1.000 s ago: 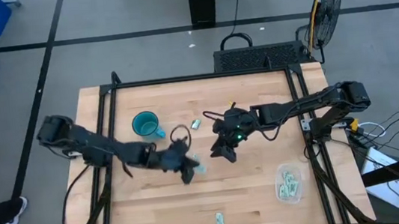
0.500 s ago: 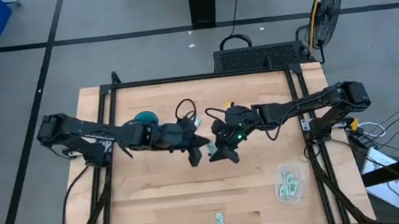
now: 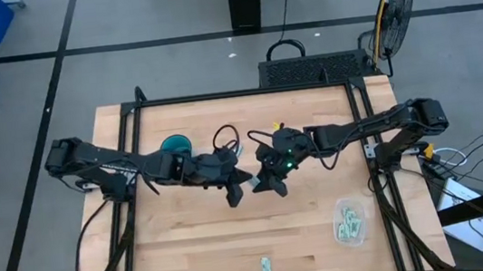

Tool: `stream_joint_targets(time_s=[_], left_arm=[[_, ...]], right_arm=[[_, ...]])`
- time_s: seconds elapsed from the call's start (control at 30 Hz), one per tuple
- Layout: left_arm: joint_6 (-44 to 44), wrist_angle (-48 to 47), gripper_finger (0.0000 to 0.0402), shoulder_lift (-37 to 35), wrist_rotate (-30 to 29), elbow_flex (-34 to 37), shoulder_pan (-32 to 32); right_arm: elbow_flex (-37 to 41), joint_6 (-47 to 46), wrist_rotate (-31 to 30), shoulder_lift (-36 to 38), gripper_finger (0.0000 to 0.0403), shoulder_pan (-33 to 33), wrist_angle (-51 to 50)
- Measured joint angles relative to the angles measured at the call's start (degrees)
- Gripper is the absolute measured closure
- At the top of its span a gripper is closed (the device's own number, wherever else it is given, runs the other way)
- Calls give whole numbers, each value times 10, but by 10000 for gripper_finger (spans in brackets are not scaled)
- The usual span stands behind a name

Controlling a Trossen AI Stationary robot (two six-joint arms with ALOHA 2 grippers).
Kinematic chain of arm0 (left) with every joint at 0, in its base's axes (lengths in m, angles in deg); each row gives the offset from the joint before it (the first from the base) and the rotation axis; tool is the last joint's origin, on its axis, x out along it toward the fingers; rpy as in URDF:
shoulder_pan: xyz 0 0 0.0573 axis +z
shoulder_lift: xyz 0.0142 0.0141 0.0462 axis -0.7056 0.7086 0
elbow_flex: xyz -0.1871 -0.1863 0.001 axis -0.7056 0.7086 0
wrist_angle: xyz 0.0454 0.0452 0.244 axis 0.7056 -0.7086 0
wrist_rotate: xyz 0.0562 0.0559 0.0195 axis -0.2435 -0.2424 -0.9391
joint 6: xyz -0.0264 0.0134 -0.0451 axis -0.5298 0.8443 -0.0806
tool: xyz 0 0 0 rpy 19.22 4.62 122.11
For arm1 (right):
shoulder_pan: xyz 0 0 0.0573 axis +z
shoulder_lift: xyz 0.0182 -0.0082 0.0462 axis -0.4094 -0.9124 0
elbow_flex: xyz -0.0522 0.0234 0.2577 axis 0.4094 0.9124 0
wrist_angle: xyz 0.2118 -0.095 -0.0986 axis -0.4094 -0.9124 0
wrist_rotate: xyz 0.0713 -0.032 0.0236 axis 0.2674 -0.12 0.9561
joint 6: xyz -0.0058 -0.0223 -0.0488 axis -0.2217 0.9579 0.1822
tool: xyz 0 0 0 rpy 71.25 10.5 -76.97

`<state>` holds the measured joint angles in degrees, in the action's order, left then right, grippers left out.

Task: Pick and place Stevia / Truvia into bins
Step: Put the stevia packet into the transparent container

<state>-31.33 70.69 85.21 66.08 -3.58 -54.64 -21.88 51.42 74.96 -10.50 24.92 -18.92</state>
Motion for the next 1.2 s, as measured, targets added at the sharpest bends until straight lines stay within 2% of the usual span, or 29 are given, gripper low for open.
stream_joint_targets(time_s=[0.2,0.6,0.87,1.0,1.2], left_arm=[[-1,3,400,0,5,0,1],[-1,6,397,0,0,0,1],[13,31,394,0,40,0,1],[14,31,365,0,48,0,1],[-4,30,288,0,47,0,1]], right_arm=[[0,17,6,0,295,0,-1],[0,47,4,0,393,0,-3],[0,62,4,0,394,0,-10],[0,77,-10,0,398,0,-12],[0,77,-73,0,396,-1,-33]])
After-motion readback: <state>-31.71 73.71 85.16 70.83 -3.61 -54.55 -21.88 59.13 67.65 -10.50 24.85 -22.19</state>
